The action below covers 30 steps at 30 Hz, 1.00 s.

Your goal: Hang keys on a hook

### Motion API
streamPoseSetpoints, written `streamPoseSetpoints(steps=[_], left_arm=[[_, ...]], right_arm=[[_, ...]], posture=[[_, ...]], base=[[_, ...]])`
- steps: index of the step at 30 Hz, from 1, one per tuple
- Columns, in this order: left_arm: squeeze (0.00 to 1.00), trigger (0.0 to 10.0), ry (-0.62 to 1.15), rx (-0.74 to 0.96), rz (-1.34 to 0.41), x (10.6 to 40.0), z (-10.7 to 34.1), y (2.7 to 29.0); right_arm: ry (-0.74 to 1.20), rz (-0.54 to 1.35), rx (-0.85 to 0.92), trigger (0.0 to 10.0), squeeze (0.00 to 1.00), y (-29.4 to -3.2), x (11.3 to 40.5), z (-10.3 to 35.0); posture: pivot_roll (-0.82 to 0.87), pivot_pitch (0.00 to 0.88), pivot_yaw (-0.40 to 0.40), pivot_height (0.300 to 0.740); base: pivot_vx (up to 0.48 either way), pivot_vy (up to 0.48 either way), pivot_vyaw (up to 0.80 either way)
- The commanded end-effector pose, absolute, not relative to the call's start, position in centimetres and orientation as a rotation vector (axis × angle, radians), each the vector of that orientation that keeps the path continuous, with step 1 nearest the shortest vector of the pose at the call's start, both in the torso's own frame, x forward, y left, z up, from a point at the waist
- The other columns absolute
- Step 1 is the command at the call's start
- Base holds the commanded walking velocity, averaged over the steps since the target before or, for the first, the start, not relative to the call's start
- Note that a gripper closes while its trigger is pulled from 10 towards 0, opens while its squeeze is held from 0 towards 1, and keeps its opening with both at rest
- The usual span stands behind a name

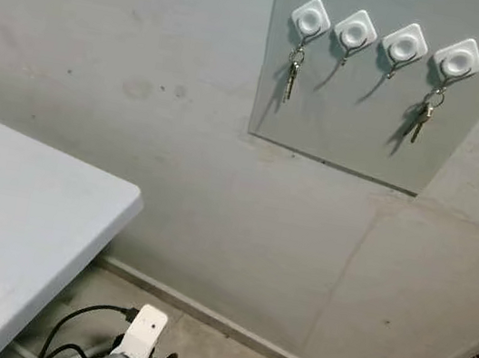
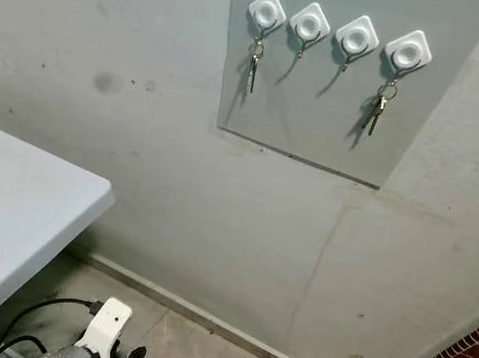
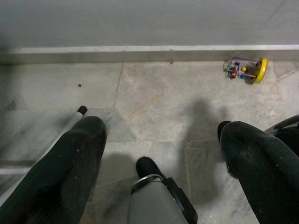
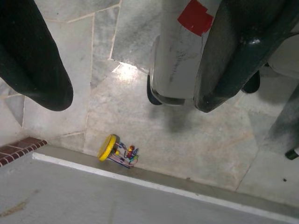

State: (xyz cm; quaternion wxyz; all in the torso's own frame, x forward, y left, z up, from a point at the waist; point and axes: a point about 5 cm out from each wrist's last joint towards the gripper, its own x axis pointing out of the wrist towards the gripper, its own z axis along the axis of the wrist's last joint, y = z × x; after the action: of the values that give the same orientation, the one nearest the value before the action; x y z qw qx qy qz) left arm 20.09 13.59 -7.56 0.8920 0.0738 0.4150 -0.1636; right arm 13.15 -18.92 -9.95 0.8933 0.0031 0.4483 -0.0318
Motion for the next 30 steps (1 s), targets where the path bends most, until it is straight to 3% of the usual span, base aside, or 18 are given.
streamPoseSetpoints(steps=[1,30], left_arm=[[0.0,10.0,0.855,0.186,-0.355,20.2,-7.5,13.7],[0.0,10.0,0.865,0.176,-0.288,19.9,-7.7,14.5]], right_arm=[[1.01,-0.048,-0.005,10.0,0.0,-18.7,11.4,-10.6],[1.02,-0.03,0.029,10.0,0.0,-17.7,12.2,-10.6]], posture=[[-0.11,0.0,0.026,0.711],[-0.06,0.0,-0.013,0.711]], base=[[0.0,0.0,0.0],[0.0,0.0,0.0]])
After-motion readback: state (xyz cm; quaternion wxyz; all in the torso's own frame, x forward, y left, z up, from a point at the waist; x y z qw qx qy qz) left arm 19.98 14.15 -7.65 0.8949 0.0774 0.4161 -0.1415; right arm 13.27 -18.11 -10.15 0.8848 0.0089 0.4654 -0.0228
